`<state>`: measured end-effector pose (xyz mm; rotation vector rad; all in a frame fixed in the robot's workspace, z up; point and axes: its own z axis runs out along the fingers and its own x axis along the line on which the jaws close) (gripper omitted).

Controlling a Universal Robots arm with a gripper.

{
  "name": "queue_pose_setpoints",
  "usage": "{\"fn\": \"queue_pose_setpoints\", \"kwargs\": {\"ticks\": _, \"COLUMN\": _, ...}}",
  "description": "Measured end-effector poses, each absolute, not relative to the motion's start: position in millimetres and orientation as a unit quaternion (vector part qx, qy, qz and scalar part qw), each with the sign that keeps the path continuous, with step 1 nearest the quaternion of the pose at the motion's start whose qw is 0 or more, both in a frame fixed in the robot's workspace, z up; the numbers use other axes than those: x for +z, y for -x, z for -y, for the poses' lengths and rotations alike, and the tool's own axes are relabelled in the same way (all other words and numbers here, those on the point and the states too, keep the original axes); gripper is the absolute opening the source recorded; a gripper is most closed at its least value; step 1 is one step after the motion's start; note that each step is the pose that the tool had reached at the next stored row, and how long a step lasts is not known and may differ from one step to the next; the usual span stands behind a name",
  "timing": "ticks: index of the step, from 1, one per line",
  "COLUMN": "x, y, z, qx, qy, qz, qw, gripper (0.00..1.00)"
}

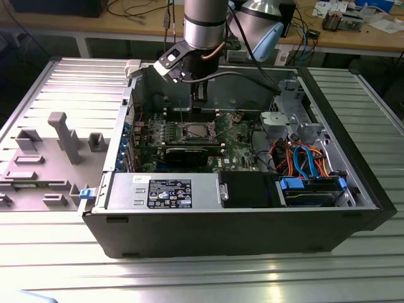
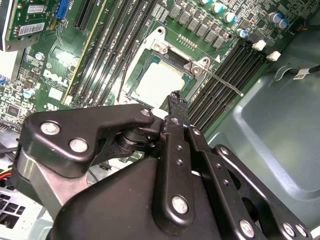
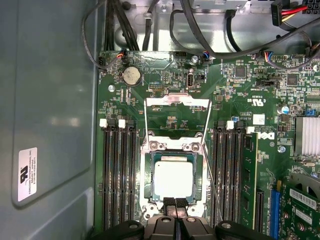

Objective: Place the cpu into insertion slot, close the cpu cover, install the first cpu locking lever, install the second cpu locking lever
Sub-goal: 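Close the cpu cover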

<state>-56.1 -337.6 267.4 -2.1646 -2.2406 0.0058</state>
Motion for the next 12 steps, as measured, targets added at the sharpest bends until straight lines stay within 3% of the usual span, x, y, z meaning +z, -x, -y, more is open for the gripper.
{"fn": "queue_pose_setpoints", "kwargs": {"ticks": 12, "x": 267.4, "y": 53.2, "z": 337.6, "qx": 0.002, "qy": 0.694, "qz": 0.720, "qw": 0.013, "gripper": 0.11}}
